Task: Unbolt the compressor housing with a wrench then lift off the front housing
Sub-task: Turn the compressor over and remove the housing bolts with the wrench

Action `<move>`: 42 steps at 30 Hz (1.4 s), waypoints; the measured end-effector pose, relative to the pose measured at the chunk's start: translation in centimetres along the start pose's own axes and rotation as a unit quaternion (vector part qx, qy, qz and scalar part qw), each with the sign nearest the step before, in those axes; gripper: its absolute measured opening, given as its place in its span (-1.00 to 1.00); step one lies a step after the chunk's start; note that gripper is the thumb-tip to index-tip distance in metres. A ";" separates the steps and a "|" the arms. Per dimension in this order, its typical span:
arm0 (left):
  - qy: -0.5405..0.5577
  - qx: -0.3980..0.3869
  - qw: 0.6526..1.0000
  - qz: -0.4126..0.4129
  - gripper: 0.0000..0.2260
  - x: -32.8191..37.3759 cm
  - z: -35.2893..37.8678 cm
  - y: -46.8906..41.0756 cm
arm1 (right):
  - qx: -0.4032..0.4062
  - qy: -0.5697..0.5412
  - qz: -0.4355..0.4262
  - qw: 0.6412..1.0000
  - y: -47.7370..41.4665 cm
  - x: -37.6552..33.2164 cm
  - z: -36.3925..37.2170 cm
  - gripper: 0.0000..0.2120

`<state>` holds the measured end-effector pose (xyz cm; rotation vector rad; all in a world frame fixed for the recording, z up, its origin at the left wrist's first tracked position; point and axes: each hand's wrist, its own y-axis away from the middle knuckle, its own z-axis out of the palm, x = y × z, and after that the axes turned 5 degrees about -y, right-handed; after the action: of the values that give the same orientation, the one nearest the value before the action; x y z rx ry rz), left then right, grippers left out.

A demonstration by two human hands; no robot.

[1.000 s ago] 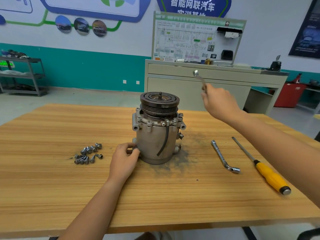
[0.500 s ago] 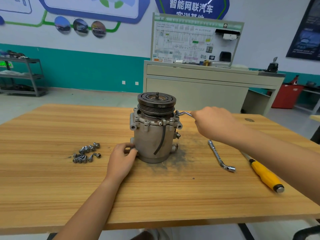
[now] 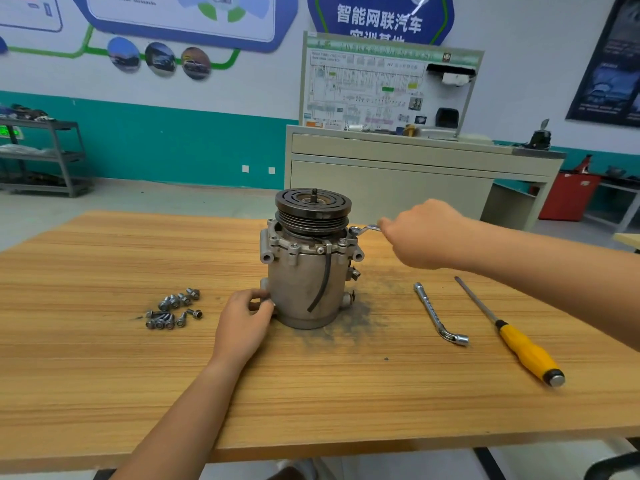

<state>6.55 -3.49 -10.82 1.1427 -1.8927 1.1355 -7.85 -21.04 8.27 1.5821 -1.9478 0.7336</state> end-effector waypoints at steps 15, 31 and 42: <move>0.013 0.016 1.000 -0.015 -0.88 0.3 -0.2 0.1 | 0.202 -0.163 0.094 0.961 -7.0 1.1 3.5 -0.74; 0.020 0.023 0.999 -0.016 -0.88 0.5 -0.4 0.3 | 0.135 -0.180 0.084 0.971 0.6 -0.2 3.0 -0.76; 0.027 0.021 0.999 -0.018 -0.88 0.6 -0.4 0.4 | 0.067 -0.151 0.084 0.983 1.1 -0.3 1.5 -0.82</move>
<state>5.93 -3.27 -10.30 1.1526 -1.8078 1.1786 -8.96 -21.68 6.92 1.7041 -2.3167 0.7397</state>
